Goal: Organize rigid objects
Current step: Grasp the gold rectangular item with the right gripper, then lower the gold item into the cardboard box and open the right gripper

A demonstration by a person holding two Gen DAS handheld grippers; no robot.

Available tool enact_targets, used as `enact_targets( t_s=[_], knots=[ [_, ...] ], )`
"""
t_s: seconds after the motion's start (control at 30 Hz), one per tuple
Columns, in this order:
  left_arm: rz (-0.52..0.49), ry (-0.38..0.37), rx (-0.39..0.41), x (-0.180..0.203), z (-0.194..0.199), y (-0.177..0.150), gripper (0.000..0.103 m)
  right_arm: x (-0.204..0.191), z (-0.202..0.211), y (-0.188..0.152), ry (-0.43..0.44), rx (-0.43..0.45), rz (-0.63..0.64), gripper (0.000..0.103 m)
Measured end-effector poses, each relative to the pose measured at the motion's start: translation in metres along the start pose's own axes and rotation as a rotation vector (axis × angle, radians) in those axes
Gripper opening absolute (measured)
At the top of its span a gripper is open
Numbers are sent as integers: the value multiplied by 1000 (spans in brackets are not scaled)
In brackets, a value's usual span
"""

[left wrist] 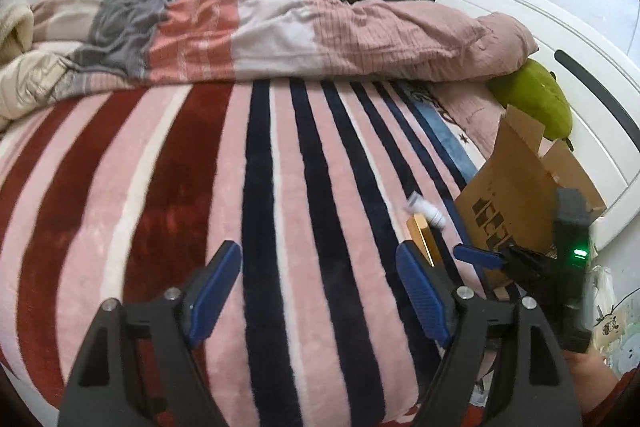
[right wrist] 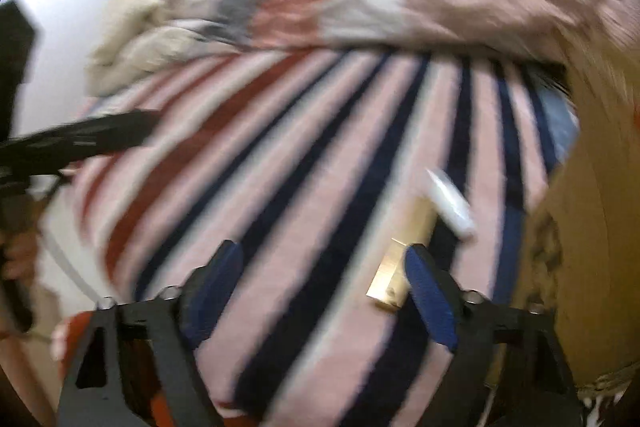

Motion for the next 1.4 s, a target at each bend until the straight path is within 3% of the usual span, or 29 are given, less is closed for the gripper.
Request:
enact_targets(
  t_s=[0.13,0.2,0.27,0.47,0.63,0.83,1.0,1.13,1.4],
  knots=[
    [8,-32,-1,1,-8,-4,77,25,-31,-7,-90,-61,-73,36],
    [6,-28,-1,3,-10,-2,77,30,-32,-3,-100,-28,-78,32],
    [8,-23,-2,3,-11,0,77,26,-33,1,-122,-13,-43,19],
    [2,-24,-15,8,-11,-2,77,12,-40,6,-129,-12,75,14],
    [14,-35,-19,10,-4,2,77,-2,-22,9,-16,18,89,14],
    [0,-149,7,37,11,19,76,-38,33,31,151,132,177,14],
    [-32,-210,41,67,26,46,53,-46,84,52,227,239,212,14],
    [-103,-284,39,107,27,68,35,-29,116,59,232,316,203,14],
    [-248,-301,-54,200,-16,94,35,52,142,55,178,346,70,13]
  ],
)
Point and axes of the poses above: each gripper's, at about its wrist camera, not at the fingertips, and z roughly against the way its jaws point, x to its right, y to its top, the point moved 3 cm from there along -z, roughly the way its jaws point, and after that the axes turned 3 degrees about z, right-handed, at the moved point
